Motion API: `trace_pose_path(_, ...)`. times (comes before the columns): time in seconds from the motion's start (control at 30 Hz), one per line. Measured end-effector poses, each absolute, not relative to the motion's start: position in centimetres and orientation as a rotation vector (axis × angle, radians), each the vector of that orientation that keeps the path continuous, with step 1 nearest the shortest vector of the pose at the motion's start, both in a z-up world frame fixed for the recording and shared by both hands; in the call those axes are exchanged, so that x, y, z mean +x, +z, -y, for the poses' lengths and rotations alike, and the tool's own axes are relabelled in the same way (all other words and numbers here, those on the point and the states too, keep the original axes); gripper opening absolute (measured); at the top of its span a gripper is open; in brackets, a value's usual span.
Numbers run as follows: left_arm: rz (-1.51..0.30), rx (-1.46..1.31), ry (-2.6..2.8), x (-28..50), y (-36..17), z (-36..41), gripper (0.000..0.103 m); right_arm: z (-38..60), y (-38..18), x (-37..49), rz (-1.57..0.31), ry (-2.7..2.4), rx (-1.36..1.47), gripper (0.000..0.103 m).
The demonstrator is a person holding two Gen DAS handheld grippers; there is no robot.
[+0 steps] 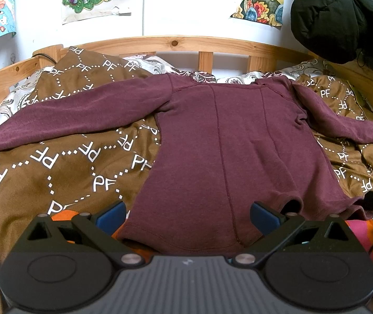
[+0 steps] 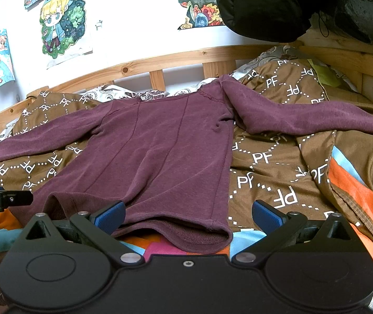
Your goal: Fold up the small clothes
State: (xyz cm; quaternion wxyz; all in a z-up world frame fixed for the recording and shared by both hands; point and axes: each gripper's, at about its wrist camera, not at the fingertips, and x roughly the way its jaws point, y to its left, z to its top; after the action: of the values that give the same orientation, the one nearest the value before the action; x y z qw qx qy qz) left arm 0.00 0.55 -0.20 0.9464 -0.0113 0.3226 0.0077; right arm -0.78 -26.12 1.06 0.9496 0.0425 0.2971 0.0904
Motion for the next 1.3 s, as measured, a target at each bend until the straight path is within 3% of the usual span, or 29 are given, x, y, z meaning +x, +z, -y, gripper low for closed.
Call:
trace_pose_path(0.63, -0.664, -0.019, 0.016, 0.4, 0.1, -0.2, 0.102, 26.3, 1.0, -0.7, -0.610, 0.182, 0.099, 0.103)
trace_pose_path(0.8, -0.693, 0.016, 0.065, 2.1, 0.8, 0.6, 0.102, 27.5, 1.8, -1.0, -0.525, 0.136, 0.155, 0.103)
trace_pose_path(1.03, -0.749, 0.031, 0.123, 6.4, 3.8, 1.2, 0.102, 32.8, 4.5, 1.9, -0.380, -0.016, 0.270, 0.103)
trace_pose_path(1.3, -0.761, 0.023, 0.164, 10.8, 7.1, 2.8, 0.102, 41.8, 4.9, 7.8, -0.441, -0.243, 0.366, 0.103)
